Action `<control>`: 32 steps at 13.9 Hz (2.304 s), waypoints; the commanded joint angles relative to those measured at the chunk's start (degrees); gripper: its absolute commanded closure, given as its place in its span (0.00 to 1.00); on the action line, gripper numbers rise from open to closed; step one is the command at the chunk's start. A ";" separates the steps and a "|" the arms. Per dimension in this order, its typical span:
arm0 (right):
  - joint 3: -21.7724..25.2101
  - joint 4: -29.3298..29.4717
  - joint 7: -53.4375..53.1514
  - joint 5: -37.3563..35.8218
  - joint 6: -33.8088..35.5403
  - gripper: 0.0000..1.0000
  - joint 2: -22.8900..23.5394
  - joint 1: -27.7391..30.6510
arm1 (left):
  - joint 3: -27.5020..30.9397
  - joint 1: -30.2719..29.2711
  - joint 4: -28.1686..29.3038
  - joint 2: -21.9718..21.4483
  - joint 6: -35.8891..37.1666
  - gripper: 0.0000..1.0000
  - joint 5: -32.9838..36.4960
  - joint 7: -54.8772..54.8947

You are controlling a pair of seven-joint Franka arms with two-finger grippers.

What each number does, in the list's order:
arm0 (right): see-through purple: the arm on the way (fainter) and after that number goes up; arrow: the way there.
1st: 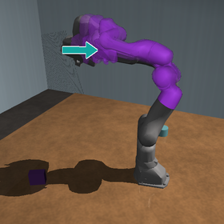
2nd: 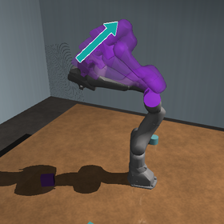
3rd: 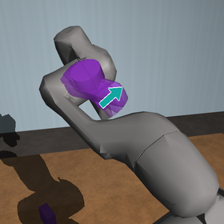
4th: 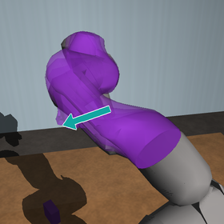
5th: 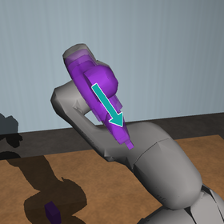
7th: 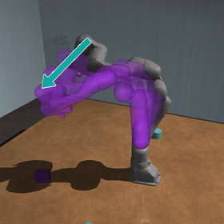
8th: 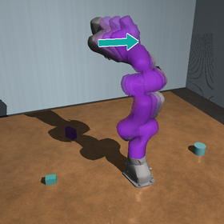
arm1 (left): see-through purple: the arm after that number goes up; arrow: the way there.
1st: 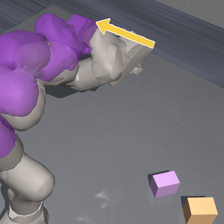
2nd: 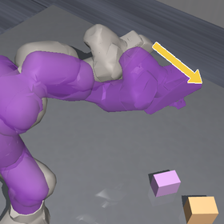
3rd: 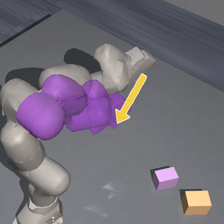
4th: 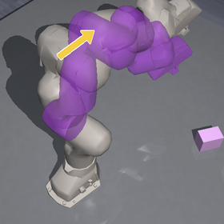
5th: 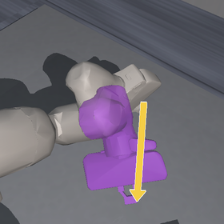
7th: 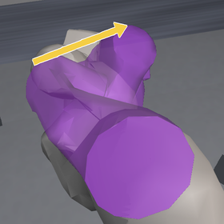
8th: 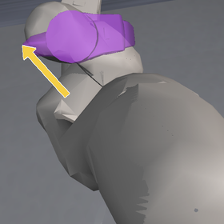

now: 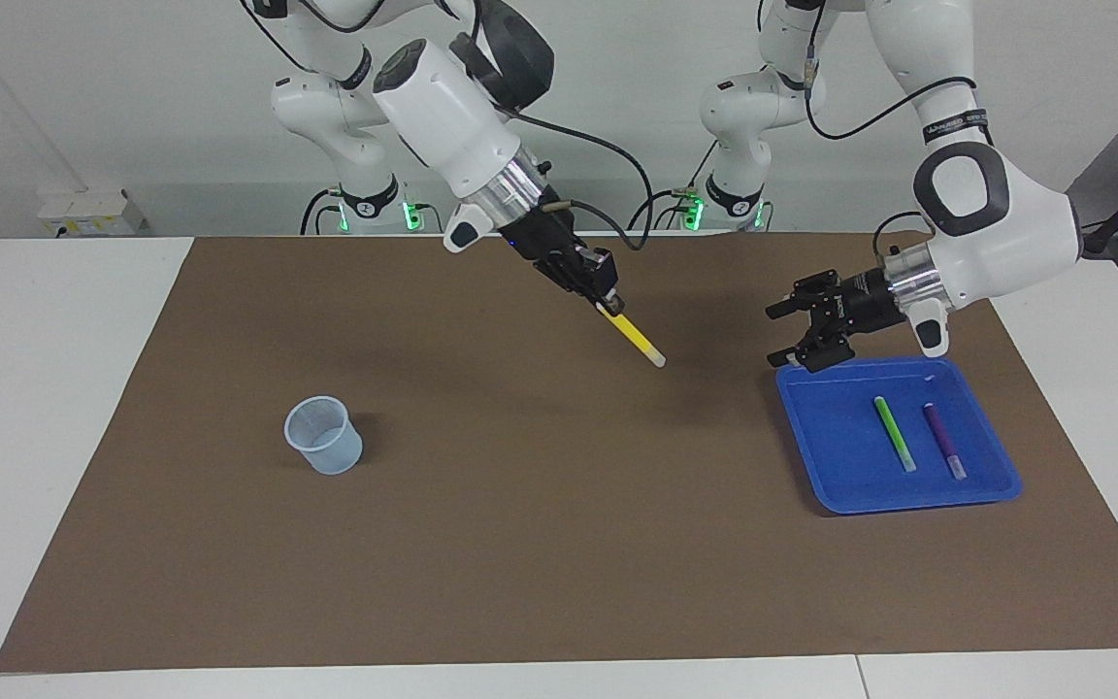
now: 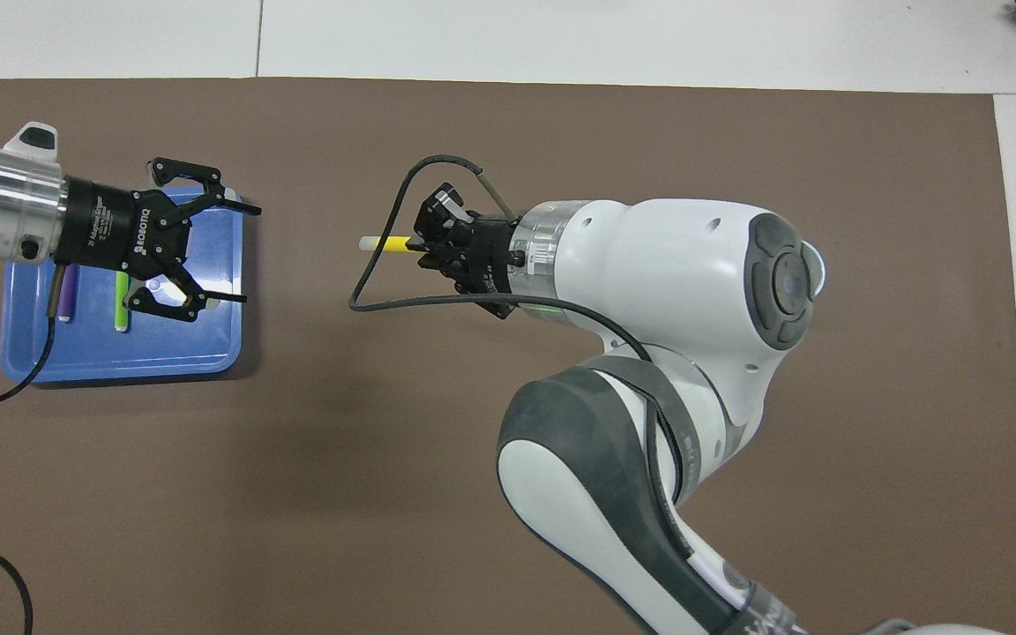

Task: Right arm passes pens to left for tray arrangement
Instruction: 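Carry the yellow pen toward the left gripper while the left gripper opens, then close the left gripper on the yellow pen beside the right gripper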

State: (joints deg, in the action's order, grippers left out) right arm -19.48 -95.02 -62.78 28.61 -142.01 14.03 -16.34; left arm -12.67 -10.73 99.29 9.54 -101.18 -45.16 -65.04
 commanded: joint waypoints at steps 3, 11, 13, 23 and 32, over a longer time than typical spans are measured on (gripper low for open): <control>0.06 0.80 -2.78 0.74 -4.33 0.93 2.05 -2.73 | -2.36 2.37 -1.47 -0.57 -3.84 0.03 -0.02 -3.69; 0.06 0.71 -2.78 0.65 -4.07 0.92 1.97 -2.91 | -2.36 8.35 -0.76 -0.66 -8.24 0.13 2.71 -5.87; 0.06 0.71 -2.78 0.65 -4.07 0.92 1.97 -2.91 | -2.36 8.53 -0.68 -0.58 -9.12 0.15 2.71 -7.11; 0.15 0.54 -2.70 0.65 -4.07 0.92 1.97 -2.91 | -2.36 10.56 2.31 -1.54 -12.03 0.35 2.71 -6.85; 0.15 0.54 -2.70 0.65 -4.07 0.92 1.97 -2.91 | -2.27 10.38 2.49 -1.63 -11.85 0.74 2.79 -6.94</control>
State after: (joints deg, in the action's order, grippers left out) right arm -19.38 -94.89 -64.92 28.61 -145.35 15.56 -19.10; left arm -15.11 -0.53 100.04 9.53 -112.22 -43.38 -71.11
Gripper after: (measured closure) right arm 0.819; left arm 0.604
